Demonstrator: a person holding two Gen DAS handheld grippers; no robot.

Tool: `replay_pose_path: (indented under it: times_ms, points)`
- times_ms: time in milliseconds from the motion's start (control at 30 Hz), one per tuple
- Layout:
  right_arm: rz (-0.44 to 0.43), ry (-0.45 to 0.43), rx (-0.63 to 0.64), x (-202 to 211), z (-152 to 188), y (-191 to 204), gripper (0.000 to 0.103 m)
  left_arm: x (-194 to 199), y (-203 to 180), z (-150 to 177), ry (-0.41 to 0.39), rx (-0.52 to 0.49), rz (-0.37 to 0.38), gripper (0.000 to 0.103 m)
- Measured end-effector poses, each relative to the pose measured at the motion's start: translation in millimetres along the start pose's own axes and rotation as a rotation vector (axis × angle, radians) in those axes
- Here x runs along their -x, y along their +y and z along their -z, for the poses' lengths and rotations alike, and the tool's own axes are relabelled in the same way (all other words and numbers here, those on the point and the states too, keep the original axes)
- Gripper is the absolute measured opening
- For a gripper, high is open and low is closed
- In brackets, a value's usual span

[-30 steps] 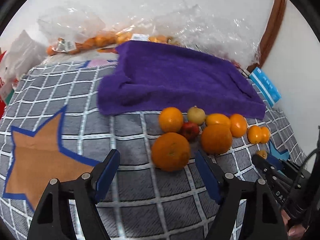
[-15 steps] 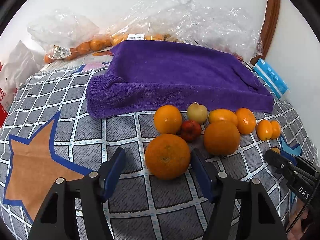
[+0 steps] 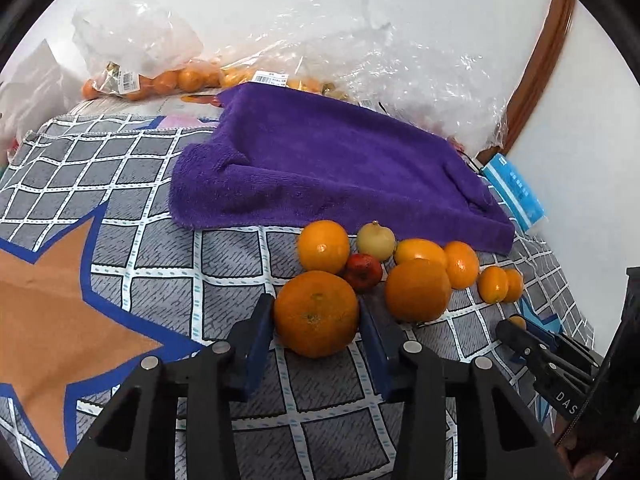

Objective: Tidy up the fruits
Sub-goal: 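Grasp the small yellow fruit with the right tool while the left tool grasps the large orange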

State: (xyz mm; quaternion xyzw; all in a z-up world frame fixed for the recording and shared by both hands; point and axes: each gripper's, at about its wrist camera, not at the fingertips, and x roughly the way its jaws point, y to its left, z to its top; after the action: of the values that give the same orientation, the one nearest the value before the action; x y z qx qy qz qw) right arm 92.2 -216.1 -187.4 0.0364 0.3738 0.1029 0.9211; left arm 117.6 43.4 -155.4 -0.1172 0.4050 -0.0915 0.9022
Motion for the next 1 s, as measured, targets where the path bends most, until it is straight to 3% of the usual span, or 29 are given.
replay_pose_path:
  times_ms: [133,400,500,767,1000]
  points:
    - [0.032,-0.03,-0.001,8,0,3,0.026,3,0,0,-0.005,0.002,-0.002,0.04]
    - [-0.003,-0.077,0.018,25,-22,10,0.026,27,3,-4,-0.018,0.035,-0.005,0.04]
    - [0.0,-0.103,0.032,32,-36,15,0.026,34,3,-11,-0.022,0.031,-0.041,0.04]
    - [-0.027,-0.151,0.041,38,-73,21,0.026,54,-8,-48,-0.098,0.009,-0.065,0.04]
    - [-0.017,-0.189,0.038,31,-104,19,0.026,44,-16,-81,-0.139,0.01,-0.077,0.04]
